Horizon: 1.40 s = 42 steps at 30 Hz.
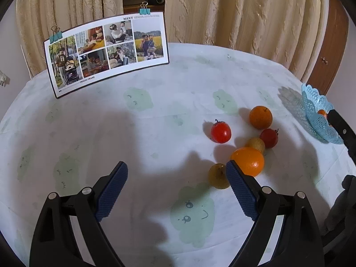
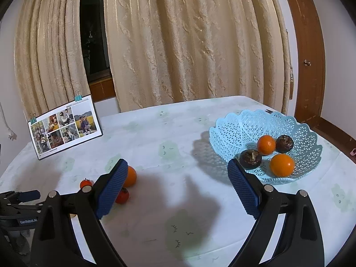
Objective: Organize fruits
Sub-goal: 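Withdraw both tools from the basket back toward the remaining fruit, then close left tool on a small brown kiwi and lift it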
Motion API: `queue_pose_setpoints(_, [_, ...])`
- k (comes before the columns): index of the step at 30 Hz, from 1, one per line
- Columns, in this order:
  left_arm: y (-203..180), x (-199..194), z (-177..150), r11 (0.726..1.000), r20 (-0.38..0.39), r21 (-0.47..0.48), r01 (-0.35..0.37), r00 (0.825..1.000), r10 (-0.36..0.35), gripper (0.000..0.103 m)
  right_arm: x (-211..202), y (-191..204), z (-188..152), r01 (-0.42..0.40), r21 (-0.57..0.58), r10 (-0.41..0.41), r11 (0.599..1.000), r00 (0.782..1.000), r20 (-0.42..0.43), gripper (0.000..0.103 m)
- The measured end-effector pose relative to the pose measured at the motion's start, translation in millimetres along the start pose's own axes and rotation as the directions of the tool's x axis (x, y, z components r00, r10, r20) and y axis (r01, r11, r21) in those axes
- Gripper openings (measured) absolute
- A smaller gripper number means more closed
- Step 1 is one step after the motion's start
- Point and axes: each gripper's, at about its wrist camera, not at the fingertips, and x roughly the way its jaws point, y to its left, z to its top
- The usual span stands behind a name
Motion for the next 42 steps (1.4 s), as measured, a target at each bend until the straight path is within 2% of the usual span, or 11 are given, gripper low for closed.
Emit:
queue_pose_setpoints(14, [-2,5,-1,1.0,-0.007,0.014,0.015,1.0,-0.015,0.089,7,-5,-1,-0.064,0.036,0.066,0.997,0.996,-0.051,0.092])
queue_pose_setpoints(23, [-23,8,-12,0.995,-0.039,0.085,0.062,0.998,-0.058,0.089,11,-8,-1,-0.073,0.056,0.076,0.996,0.995,-0.068,0.092])
queue_pose_setpoints(32, [-27,17,-9,0.992,-0.053,0.091,0.09,0.995,-0.086,0.055,10,-7,-1,-0.082,0.048,0.085,0.996,0.994,-0.072,0.092])
queue_pose_setpoints(37, [-25,17,-7,0.991,-0.047,0.082,0.104,0.994,-0.1,0.029,11,-5,-2,-0.102,0.043,0.105,0.994,0.991,-0.079,0.092])
queue_pose_setpoints(42, [-25,8,-9,0.989,-0.034,0.089,0.116,0.993,-0.114,0.029,15,-5,-4,-0.129,0.06,0.135,0.99,0.985,-0.11,0.092])
